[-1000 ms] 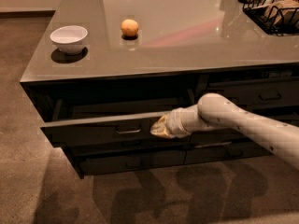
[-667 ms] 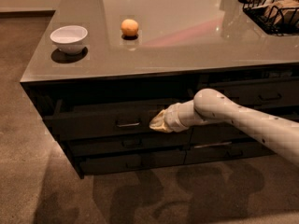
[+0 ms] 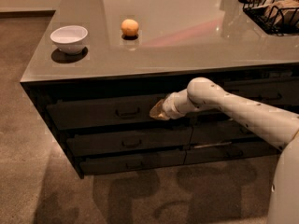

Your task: Close top drawer

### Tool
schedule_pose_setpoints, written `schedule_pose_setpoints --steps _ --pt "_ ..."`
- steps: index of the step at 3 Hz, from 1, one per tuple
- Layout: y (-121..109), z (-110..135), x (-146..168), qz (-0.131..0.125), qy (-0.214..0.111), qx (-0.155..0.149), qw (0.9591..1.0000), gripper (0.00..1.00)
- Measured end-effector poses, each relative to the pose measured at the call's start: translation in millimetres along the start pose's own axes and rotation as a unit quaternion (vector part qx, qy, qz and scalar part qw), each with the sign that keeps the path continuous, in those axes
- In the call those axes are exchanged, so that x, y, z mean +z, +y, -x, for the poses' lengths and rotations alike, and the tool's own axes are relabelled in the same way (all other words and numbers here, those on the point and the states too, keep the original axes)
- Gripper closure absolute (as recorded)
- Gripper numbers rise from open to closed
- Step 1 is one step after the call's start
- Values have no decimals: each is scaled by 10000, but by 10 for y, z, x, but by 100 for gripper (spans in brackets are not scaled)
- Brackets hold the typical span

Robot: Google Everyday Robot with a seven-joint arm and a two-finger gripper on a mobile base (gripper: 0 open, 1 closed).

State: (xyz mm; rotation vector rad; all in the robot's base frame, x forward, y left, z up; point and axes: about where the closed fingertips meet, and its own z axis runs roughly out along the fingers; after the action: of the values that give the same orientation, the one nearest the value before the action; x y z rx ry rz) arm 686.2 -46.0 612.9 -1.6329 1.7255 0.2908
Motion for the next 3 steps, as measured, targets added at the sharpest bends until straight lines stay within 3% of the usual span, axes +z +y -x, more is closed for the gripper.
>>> schedule_pose_setpoints --steps 1,2,3 --pt "-54 -10 32 -13 -12 -80 10000 100" --pt "90 -55 -1 22 -67 -171 9998 100" --pt "397 -60 -121 172 -129 -331 9992 100"
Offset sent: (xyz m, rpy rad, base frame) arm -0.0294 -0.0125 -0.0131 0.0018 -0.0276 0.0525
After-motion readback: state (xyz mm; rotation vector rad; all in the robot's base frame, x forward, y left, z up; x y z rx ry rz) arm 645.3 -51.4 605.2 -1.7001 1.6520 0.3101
